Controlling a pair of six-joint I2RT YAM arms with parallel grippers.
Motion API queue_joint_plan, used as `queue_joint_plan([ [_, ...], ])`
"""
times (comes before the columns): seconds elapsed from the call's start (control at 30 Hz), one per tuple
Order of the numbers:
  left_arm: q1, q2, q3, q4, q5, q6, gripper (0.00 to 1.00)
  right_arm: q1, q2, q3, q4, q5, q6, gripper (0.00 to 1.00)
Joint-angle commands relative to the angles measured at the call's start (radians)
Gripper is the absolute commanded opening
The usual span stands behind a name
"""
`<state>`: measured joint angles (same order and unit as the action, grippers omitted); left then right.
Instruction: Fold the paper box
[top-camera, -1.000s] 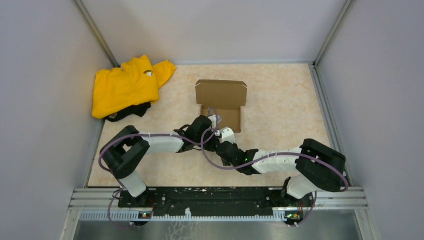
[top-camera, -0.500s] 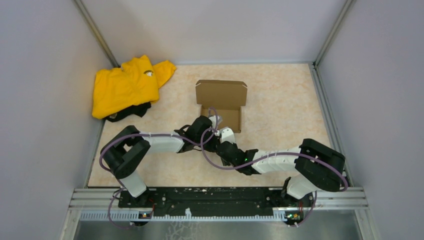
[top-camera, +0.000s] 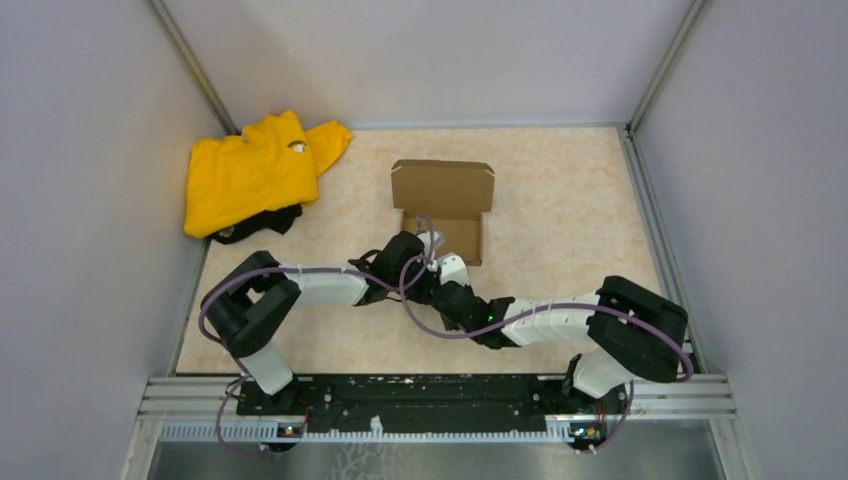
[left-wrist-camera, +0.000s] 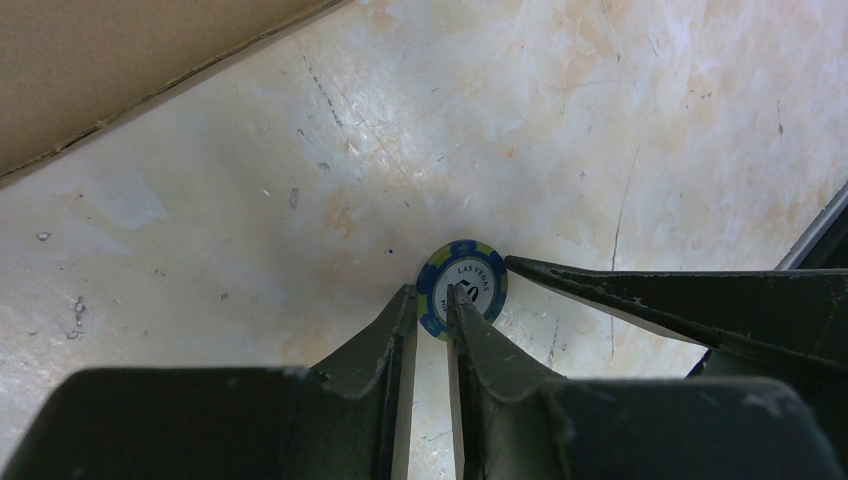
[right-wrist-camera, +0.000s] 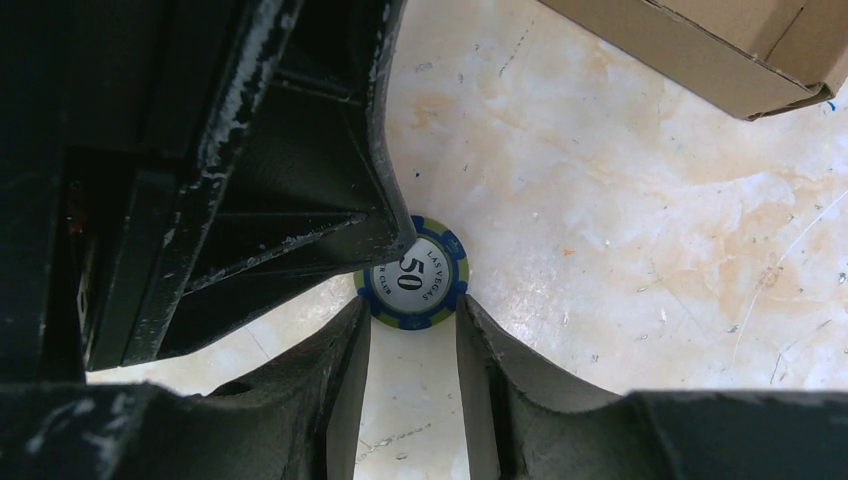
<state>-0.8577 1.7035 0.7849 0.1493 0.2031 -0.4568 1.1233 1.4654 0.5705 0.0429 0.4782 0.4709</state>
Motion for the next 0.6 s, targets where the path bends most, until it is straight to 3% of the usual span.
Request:
queue_joint_plan([
  [0.0, -0.023, 0.027, -0.024, -0.091, -0.008, 0.029, 0.24, 0.007, 0.04, 0.025, -0.021, -0.036, -0.069, 0.36],
  [0.57, -0.023, 0.023, -0.029, -0.087, -0.005, 0.026, 0.24, 0.009, 0.094, 0.052, -0.041, -0.062, -0.072, 0.38],
])
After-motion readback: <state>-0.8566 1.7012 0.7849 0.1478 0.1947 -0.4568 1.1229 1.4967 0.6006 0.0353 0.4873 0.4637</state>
